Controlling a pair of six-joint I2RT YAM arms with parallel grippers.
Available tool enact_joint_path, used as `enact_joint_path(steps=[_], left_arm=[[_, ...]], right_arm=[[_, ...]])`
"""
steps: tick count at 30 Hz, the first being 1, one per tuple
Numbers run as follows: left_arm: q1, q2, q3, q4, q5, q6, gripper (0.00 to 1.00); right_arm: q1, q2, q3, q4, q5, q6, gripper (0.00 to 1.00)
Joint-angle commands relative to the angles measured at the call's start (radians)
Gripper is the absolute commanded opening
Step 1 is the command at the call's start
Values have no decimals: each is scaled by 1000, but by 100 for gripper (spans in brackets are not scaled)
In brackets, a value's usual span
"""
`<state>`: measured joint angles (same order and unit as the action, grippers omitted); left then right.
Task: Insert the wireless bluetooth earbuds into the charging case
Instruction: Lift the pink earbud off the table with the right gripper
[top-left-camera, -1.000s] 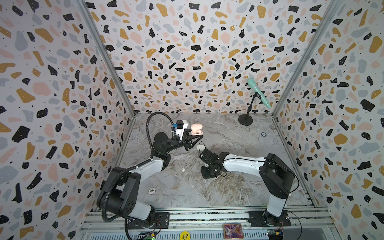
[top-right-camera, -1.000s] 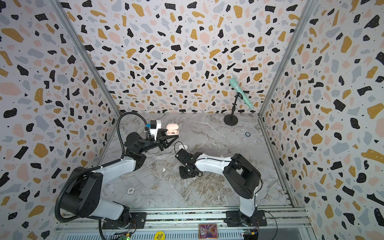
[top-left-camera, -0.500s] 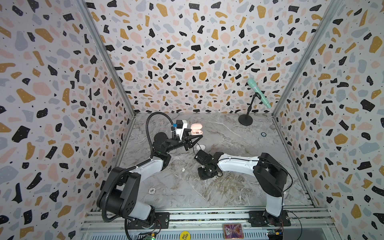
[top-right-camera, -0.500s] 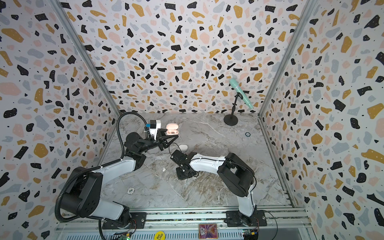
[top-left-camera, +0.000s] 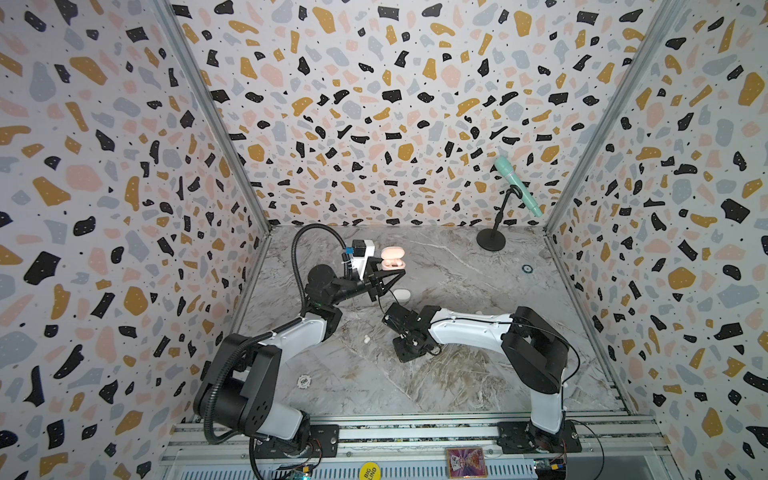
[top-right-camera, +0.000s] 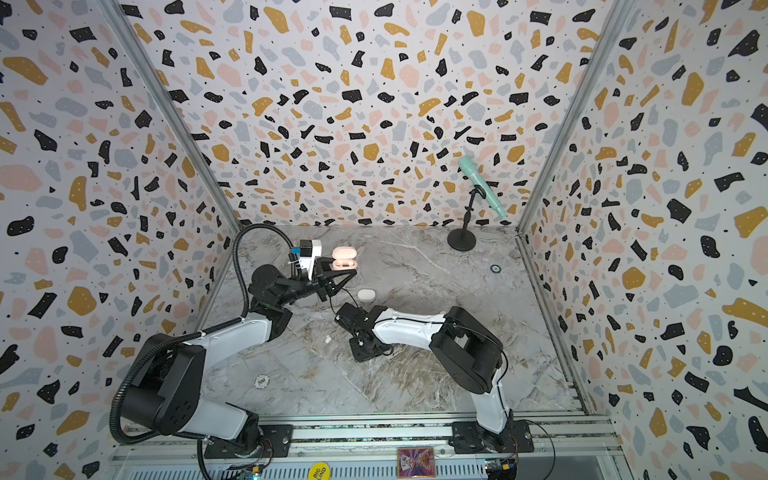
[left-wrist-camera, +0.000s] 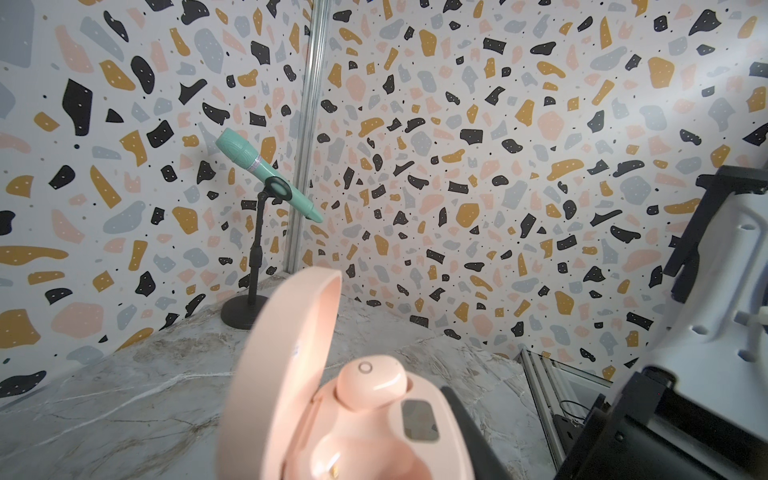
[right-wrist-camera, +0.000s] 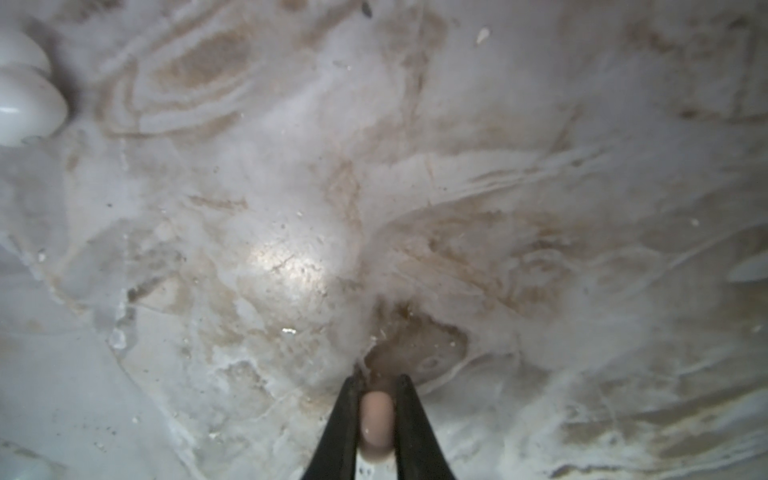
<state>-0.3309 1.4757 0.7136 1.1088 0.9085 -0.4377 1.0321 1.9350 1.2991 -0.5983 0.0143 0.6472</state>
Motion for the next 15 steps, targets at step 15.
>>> enact_joint_path(steps=[15], left_arm=[[-18,-5,9,120,-3,-20,24]], right_arm=[[-103,-397,-108,-39,-14,26,15]])
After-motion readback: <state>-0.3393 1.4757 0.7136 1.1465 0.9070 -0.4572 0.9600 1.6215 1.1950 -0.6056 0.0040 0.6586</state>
